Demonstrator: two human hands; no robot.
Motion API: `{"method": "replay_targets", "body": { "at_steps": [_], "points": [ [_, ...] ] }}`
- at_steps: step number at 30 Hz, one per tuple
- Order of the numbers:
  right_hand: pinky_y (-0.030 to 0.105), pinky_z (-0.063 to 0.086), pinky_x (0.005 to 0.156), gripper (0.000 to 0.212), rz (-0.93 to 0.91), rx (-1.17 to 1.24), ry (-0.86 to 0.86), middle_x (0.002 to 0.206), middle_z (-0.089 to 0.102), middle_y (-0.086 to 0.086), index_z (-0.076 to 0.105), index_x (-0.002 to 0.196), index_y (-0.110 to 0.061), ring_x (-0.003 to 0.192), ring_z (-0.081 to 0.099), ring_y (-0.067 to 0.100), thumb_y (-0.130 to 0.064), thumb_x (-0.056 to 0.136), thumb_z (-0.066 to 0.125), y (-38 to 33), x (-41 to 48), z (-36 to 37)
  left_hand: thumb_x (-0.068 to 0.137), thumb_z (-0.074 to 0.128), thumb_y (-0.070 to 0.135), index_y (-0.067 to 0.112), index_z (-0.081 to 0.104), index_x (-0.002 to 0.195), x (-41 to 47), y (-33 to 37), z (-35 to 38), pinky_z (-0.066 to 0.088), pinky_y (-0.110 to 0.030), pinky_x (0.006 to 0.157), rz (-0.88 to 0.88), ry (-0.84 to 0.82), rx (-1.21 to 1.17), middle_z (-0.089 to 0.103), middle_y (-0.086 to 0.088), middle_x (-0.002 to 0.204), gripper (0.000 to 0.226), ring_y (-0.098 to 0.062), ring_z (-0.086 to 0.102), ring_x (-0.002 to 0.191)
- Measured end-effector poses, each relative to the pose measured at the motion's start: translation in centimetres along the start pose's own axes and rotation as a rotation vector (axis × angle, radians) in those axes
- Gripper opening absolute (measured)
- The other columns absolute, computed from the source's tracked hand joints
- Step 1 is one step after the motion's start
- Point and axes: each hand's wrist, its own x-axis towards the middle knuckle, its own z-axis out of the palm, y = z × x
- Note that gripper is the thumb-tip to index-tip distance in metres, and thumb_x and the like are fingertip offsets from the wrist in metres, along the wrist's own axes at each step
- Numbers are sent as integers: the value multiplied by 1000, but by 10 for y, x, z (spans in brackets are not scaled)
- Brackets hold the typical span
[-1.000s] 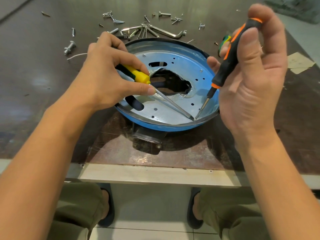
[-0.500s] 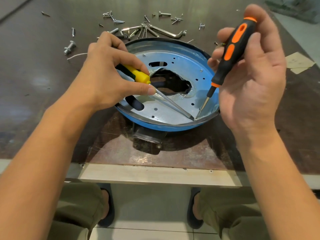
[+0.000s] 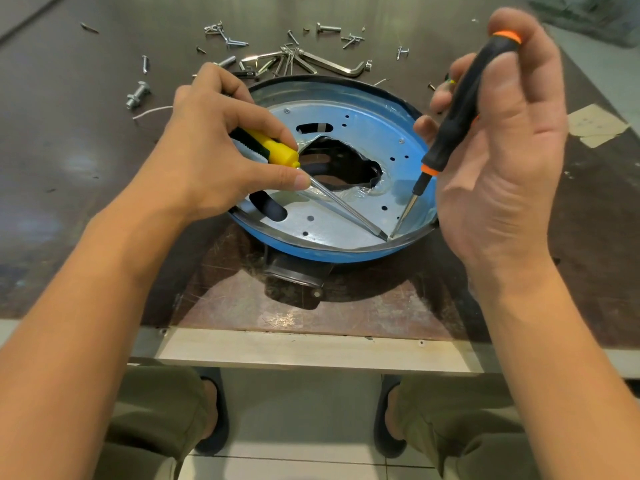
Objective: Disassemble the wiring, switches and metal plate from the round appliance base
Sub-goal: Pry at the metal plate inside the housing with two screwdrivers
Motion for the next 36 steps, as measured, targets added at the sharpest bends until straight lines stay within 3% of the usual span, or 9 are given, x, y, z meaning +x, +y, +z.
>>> {"method": "replay_targets", "body": {
  "at_steps": [2, 5, 8, 13, 19, 24, 29, 32, 36],
  "points": [
    [35, 46, 76, 24, -22, -39, -17, 95, 44, 10, 46, 127, -8, 84, 46, 20, -4, 104, 45, 1, 0, 0, 49, 79, 61, 44, 70, 88, 0, 0, 0, 35, -12, 77, 1, -2, 2, 41, 1, 115, 44, -21, 42, 114],
    [38, 46, 83, 28, -5, -8, -38, 105, 53, 18, 43, 134, -2, 89, 53, 25, -4, 108, 36, 2, 0, -2, 50, 80, 60, 45, 69, 87, 0, 0, 0, 35, -12, 77, 5, -2, 3, 39, 3, 113, 42, -21, 42, 114],
    [40, 45, 82, 29, 17, 31, -21, 103, 61, 18, 45, 133, -3, 87, 58, 26, -9, 109, 29, 1, -1, -3, 50, 80, 59, 46, 68, 86, 0, 1, -1, 34, -12, 77, 6, 0, -3, 38, 4, 111, 40, -20, 41, 114],
    [36, 45, 77, 24, -26, -46, -25, 98, 47, 10, 47, 129, -7, 83, 51, 20, -7, 105, 46, 2, 0, 0, 49, 79, 61, 42, 71, 89, 0, 1, -1, 34, -13, 77, -2, -3, 0, 41, 1, 114, 45, -21, 42, 114],
    [36, 47, 80, 28, -4, 21, -28, 101, 58, 16, 42, 134, -5, 81, 57, 22, -5, 107, 34, 1, -1, -3, 48, 79, 62, 44, 70, 87, 0, 1, -1, 35, -13, 77, 1, -6, -10, 42, -1, 116, 44, -22, 42, 114],
    [35, 46, 77, 24, -35, -48, -27, 99, 51, 6, 46, 127, -11, 85, 53, 21, -4, 104, 47, 2, 0, -1, 47, 79, 62, 44, 71, 87, 0, 1, -1, 35, -14, 79, -3, -5, -12, 41, 0, 114, 45, -23, 43, 114],
    [38, 47, 79, 27, 14, 8, -27, 102, 62, 10, 47, 131, -7, 86, 58, 23, -7, 108, 33, 1, 0, -6, 48, 80, 60, 44, 70, 87, 0, 0, 0, 35, -13, 77, -6, -4, -13, 41, 0, 114, 43, -21, 43, 114],
    [36, 47, 77, 20, 3, 25, -9, 98, 53, 8, 50, 123, -11, 85, 54, 21, -13, 106, 40, 1, 0, -2, 48, 81, 60, 44, 71, 87, 0, 0, -1, 35, -12, 77, -5, -3, -13, 42, 0, 116, 43, -21, 43, 114],
    [37, 45, 79, 26, -28, -29, -42, 96, 50, 10, 45, 132, -6, 82, 51, 20, -5, 106, 41, 4, 0, -3, 48, 80, 60, 43, 71, 88, 0, 1, -1, 35, -13, 78, -10, -4, -22, 42, -1, 116, 45, -21, 43, 114]
  ]
}}
